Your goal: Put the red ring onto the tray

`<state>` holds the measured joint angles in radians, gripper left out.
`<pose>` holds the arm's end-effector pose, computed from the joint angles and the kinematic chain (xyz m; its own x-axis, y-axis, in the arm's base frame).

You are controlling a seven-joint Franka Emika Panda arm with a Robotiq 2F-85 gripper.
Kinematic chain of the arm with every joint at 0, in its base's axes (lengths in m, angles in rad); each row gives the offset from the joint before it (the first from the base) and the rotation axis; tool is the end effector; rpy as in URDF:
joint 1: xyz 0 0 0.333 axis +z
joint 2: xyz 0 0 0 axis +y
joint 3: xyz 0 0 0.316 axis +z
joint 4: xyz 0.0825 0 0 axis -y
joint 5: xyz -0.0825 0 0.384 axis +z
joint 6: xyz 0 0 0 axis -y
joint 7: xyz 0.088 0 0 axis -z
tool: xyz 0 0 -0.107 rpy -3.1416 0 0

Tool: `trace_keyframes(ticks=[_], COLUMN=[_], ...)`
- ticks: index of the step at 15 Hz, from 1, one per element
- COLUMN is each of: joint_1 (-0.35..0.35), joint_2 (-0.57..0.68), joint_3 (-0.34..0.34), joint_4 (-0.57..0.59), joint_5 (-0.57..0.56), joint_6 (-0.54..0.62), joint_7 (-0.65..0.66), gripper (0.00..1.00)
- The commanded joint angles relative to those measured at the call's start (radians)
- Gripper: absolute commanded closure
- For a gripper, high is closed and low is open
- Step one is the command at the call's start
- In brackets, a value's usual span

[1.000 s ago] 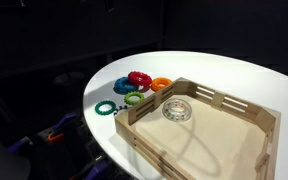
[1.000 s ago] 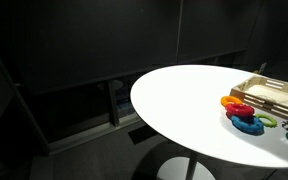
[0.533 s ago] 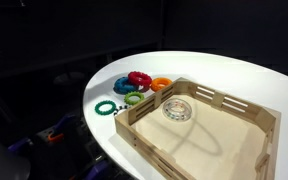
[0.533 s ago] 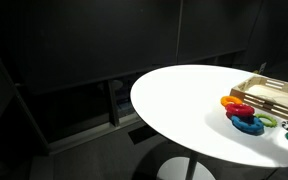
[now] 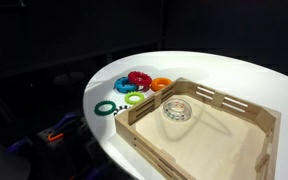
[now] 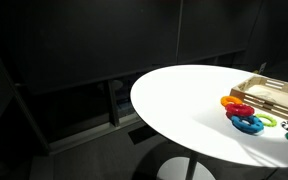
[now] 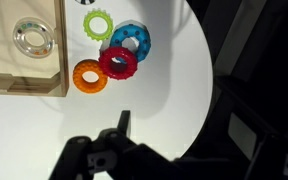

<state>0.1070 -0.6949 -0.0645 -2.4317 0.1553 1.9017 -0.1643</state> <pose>0.3574 0.0226 0.5561 0.9693 0.1603 0.1866 0.1917 -0.9675 -0.1649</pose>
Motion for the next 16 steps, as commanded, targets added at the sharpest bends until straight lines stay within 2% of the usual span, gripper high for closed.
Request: trace_keyframes(ticks=[1,7,13,16], joint_1=[-0.013,-0.029,-0.04,-0.046], joint_2=[0.149,0.327,0.43,0.47], joint_3=[0.017,0.019,0.019,0.029], joint_4=[0.16,0.278,0.248,0.212], joint_5=[0.019,0.031,0.078,0.072], joint_6=[-0.109,-0.188,-0.122,-0.035], joint_7=[0.056,0.091,0.062,0.075], gripper=[0.0,0.0,0.0,0.0])
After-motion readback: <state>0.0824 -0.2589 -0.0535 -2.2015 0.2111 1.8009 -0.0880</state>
